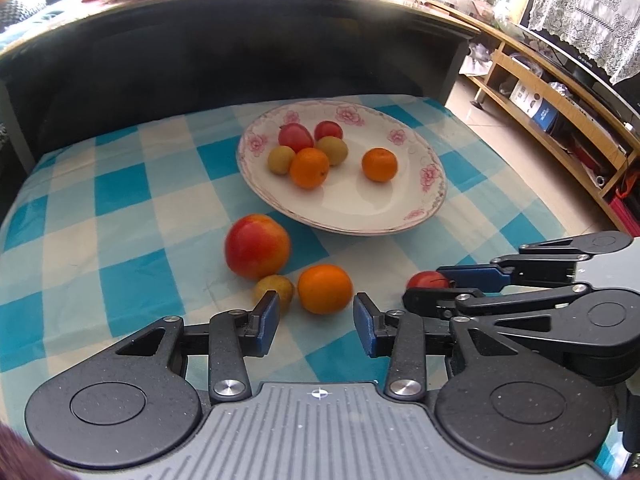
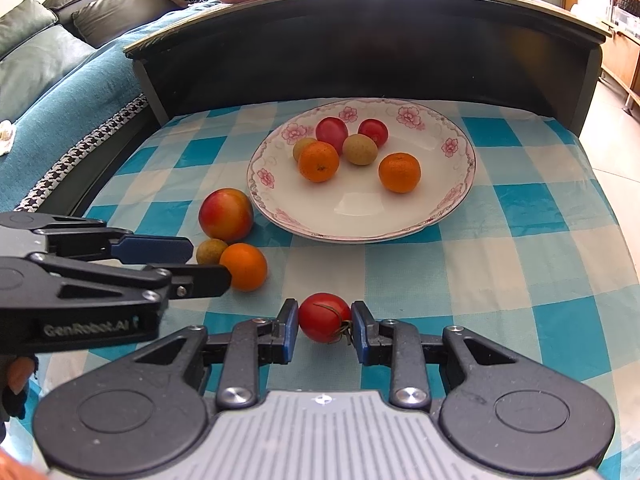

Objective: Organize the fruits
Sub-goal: 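Move the left gripper toward a small brown fruit while the right holds the tomato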

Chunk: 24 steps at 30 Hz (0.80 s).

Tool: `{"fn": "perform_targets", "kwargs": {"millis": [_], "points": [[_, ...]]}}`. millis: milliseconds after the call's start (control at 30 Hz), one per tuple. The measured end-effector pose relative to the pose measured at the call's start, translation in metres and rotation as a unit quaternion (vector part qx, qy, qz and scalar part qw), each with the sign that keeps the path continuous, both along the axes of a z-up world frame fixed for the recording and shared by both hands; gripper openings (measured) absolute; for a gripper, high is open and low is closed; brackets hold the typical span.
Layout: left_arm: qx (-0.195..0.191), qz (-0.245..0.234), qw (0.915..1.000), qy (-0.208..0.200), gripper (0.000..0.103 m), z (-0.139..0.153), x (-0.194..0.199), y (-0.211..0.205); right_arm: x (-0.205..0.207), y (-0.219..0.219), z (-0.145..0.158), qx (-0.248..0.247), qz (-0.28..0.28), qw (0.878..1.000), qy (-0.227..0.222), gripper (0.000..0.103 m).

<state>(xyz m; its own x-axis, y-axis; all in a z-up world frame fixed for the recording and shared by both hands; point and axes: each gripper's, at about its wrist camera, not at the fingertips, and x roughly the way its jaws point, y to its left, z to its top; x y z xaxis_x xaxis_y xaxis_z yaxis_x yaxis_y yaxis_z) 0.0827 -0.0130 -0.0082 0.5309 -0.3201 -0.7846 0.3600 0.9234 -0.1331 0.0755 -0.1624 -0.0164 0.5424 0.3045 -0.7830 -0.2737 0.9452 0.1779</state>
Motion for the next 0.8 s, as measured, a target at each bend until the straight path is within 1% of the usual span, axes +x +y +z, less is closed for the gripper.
{"fn": "perform_targets", "kwargs": {"millis": [67,167,367,500,567,633,667,800], "points": [[0.002,-0.007,1.0,-0.004,0.048,0.001,-0.001,-0.003,0.0,0.0,0.0,0.001,0.001,1.0,0.0,0.032],[0.01,-0.003,0.9999,-0.01,0.049,-0.001,0.0,-0.003,0.001,0.0,-0.001,0.001,0.0,1.0,0.001,0.032],[0.005,0.016,0.9999,-0.003,0.049,-0.004,0.007,0.007,0.0,-0.001,-0.002,0.003,0.001,1.0,0.003,0.032],[0.004,0.011,0.9999,-0.002,0.049,-0.005,0.007,0.007,0.001,-0.002,-0.003,0.003,0.0,1.0,0.006,0.032],[0.006,0.008,0.9999,-0.003,0.054,-0.007,0.009,0.007,0.002,-0.002,-0.004,0.003,0.001,1.0,0.007,0.032],[0.0,0.013,0.9999,0.003,0.055,-0.009,0.011,0.011,0.002,-0.001,-0.005,0.002,0.002,1.0,0.009,0.031],[-0.002,0.015,0.9999,0.006,0.052,-0.009,0.012,0.013,0.001,-0.001,-0.005,0.002,0.002,1.0,0.01,0.032],[0.006,0.014,0.9998,0.013,0.051,-0.015,0.017,0.015,0.0,-0.002,-0.006,0.004,0.003,1.0,0.011,0.032]]}}
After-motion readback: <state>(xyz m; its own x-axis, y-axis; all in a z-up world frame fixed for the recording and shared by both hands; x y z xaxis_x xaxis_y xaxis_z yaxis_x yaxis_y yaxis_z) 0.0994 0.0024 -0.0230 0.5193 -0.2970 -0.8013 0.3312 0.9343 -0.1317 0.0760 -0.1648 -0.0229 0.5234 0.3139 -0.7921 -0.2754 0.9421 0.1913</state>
